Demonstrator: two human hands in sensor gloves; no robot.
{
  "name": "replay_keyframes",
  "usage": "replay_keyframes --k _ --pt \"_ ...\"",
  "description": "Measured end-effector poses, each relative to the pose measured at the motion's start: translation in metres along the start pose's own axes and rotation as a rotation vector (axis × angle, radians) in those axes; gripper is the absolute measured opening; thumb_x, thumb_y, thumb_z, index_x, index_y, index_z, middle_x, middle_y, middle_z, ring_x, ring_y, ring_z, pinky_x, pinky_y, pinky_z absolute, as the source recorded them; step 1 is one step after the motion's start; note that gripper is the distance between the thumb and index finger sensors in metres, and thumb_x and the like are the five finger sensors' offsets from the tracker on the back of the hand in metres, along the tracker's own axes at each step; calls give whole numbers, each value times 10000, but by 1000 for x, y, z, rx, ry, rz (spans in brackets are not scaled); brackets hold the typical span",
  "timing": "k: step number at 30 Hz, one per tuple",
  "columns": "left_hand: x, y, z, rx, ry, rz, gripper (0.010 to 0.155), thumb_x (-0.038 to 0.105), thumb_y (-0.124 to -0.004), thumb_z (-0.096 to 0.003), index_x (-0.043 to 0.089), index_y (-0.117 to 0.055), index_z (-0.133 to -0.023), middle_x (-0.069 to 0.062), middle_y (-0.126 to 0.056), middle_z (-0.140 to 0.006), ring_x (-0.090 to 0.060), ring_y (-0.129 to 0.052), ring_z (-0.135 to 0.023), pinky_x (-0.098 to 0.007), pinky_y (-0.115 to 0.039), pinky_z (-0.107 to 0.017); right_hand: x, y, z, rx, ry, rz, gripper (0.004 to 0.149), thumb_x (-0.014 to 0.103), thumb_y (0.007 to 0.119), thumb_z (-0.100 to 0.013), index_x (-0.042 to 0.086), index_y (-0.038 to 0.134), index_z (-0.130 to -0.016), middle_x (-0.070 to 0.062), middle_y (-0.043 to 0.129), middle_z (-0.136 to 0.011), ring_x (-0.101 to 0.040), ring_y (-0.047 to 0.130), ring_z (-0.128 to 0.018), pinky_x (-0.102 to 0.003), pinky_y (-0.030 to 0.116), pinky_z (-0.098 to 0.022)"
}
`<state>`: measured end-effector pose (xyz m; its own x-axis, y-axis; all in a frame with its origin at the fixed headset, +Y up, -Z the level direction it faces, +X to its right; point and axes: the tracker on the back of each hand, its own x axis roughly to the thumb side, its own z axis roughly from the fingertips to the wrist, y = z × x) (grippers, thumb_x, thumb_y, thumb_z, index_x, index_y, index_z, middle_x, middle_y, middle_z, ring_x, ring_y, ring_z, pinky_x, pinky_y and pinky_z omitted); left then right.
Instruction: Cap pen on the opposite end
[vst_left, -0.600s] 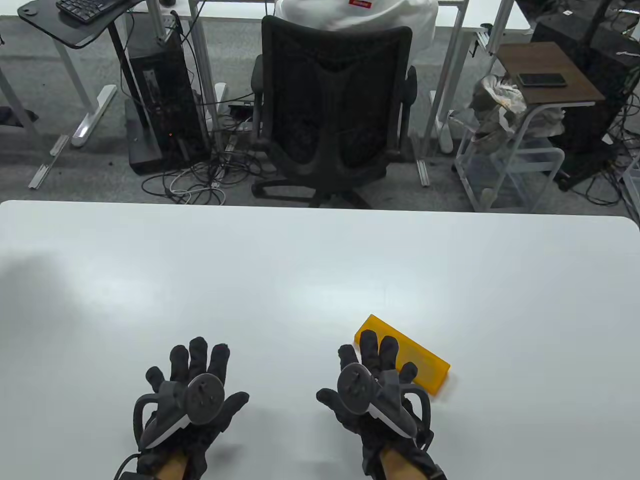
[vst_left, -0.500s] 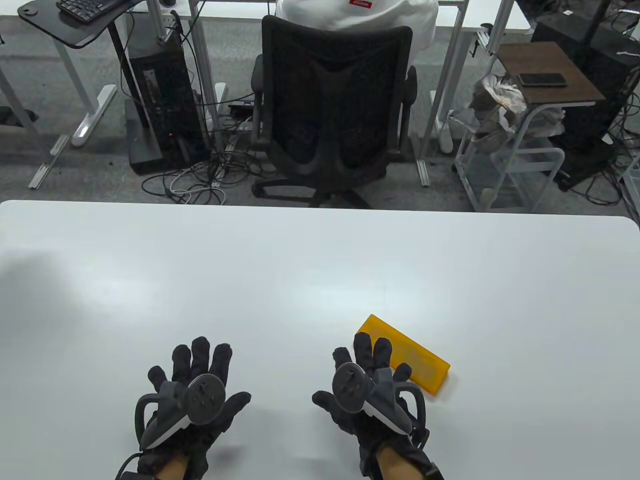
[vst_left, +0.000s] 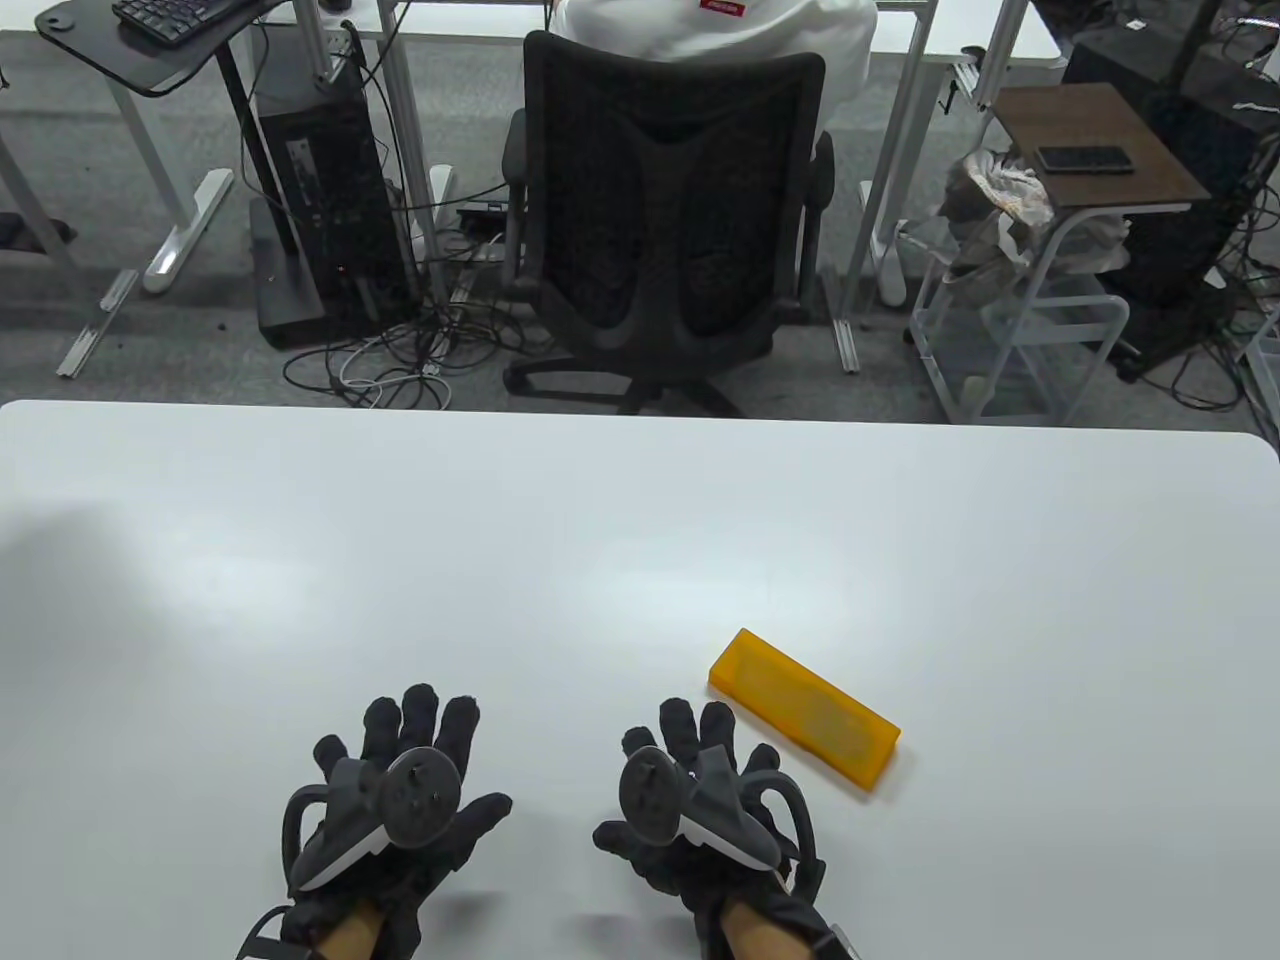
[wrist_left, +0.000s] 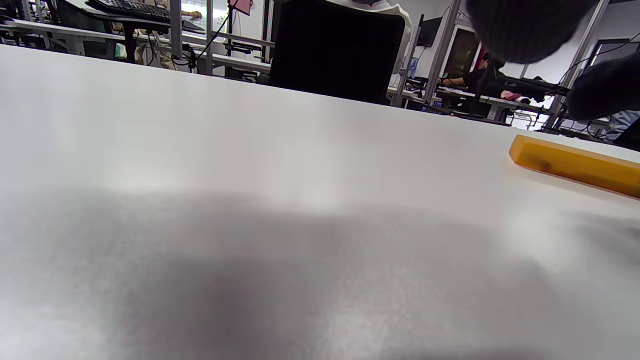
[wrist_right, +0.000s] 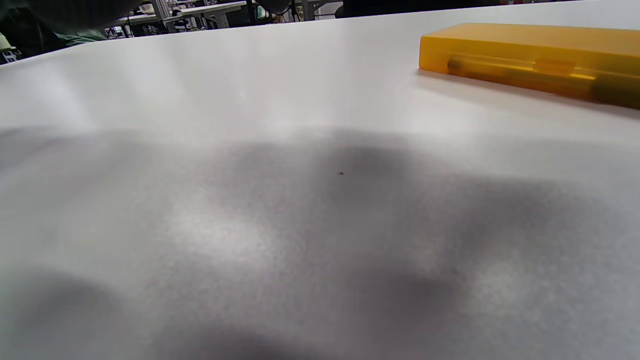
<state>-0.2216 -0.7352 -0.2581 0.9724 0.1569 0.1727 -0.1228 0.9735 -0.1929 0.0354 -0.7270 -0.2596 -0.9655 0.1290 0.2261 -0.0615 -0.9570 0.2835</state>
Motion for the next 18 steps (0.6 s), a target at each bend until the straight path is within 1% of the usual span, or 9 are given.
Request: replay_keyframes --k 3,6,8,9,10,12,13,16,18 --pt "0 0 0 2 -6 10 913 642 -681 -515 205 -209 -1164 -243 -136 -1229 -593 -174 -1109 -876 -179 -611 -3 1 -1 15 7 -21 873 631 649 -400 227 406 -1135 -195 257 -1203 -578 231 -1052 -858 371 -591" --pt "0 -2 -1 -4 -17 23 909 638 -682 -516 201 -218 -1164 -245 -154 -1230 -592 -189 -1109 -876 -185 -611 -12 -2 -7 36 63 -9 902 624 716 -373 249 402 -1130 -171 268 -1209 -562 243 -1065 -853 379 -609" --pt "1 -2 -1 -3 -22 30 902 636 -683 -516 200 -231 -1164 -243 -184 -1235 -583 -222 -1117 -874 -196 -617 -32 -11 -14 3 173 -3 930 622 742 -353 265 374 -1129 -157 259 -1212 -555 242 -1072 -841 391 -629" --pt "1 -2 -1 -1 -23 35 894 627 -690 -516 197 -249 -1164 -239 -213 -1238 -582 -253 -1118 -873 -207 -620 -41 -14 -16 -17 220 -20 947 614 760 -344 272 353 -1128 -153 232 -1211 -550 220 -1074 -837 380 -640" --pt "2 -2 -1 3 -23 47 882 617 -696 -517 196 -269 -1163 -237 -239 -1239 -575 -284 -1121 -870 -217 -626 -57 -17 -19 -61 308 -45 965 606 776 -334 284 329 -1126 -141 183 -1209 -540 171 -1075 -829 353 -660" --pt "2 -2 -1 4 -24 59 841 581 -717 -521 192 -334 -1161 -223 -320 -1242 -562 -351 -1123 -864 -241 -636 -90 -16 -21 -172 480 -49 987 605 786 -321 313 288 -1122 -113 108 -1205 -511 93 -1077 -807 312 -697" --pt "2 -2 -1 -1 -23 61 821 564 -723 -524 190 -359 -1158 -220 -346 -1239 -554 -371 -1123 -861 -247 -640 -106 -11 -22 -190 537 -60 993 604 789 -315 320 279 -1118 -106 108 -1204 -506 97 -1078 -802 314 -702" --pt "1 -3 -2 -10 -23 54 807 553 -727 -526 189 -376 -1156 -217 -376 -1236 -553 -398 -1120 -861 -252 -640 -134 9 -23 -57 641 -147 1012 613 781 -316 352 206 -1106 -71 81 -1205 -482 87 -1093 -782 293 -726" --pt "1 -4 -3 -14 -27 56 818 571 -719 -522 186 -376 -1157 -223 -376 -1236 -554 -397 -1120 -863 -248 -636 -145 18 -25 8 689 -210 1006 610 783 -322 374 186 -1097 -36 75 -1206 -451 81 -1105 -757 276 -752"
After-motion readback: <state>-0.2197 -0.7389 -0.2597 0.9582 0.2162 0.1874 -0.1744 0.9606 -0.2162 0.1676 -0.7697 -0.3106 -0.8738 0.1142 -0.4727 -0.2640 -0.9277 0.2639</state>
